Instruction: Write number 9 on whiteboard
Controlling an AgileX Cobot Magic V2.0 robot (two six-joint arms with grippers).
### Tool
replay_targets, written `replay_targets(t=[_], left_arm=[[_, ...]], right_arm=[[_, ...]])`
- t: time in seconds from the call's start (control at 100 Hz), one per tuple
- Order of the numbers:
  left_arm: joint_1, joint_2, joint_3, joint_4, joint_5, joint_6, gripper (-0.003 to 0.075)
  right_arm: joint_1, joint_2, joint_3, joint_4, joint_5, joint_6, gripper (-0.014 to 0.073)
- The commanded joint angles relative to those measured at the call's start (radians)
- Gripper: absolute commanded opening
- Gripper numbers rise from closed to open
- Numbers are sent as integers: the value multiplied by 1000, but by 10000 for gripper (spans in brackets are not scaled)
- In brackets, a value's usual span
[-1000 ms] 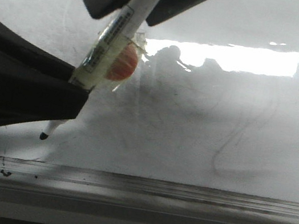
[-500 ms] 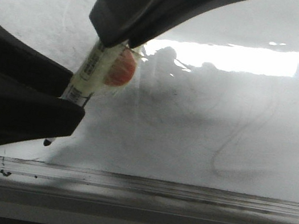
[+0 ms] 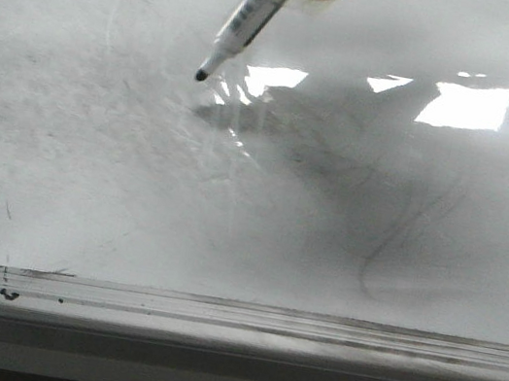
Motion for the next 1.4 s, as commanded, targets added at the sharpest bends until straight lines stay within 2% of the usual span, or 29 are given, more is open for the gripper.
replay_targets(t=[0.0, 0.24, 0.47, 0.6, 0.73, 0.95, 1.11, 1.39], left_arm=[[42, -8, -31, -21, -69, 0, 336], [82, -8, -31, -21, -69, 0, 336], [82, -8, -31, -21, -69, 0, 336], [82, -8, -31, -21, -69, 0, 336], [82, -8, -31, -21, -69, 0, 336], [82, -8, -31, -21, -69, 0, 336], [82, -8, -31, -21, -67, 0, 336], [82, -1, -31, -5, -39, 0, 336]], right_arm=[[-34, -23, -48, -1, -68, 8, -63], [-45, 3, -122, -68, -95, 61, -63], [-51, 126, -130, -60, -145, 64, -63], [-45, 151, -142, -33, -99, 60, -63], [-42, 106, -148, -80, -13, 64, -63], [-44, 83, -182, -105, -59, 65, -63], [-48, 92, -206, -110, -20, 65, -63], [-29, 92, -21, -10, 19, 65, -63]])
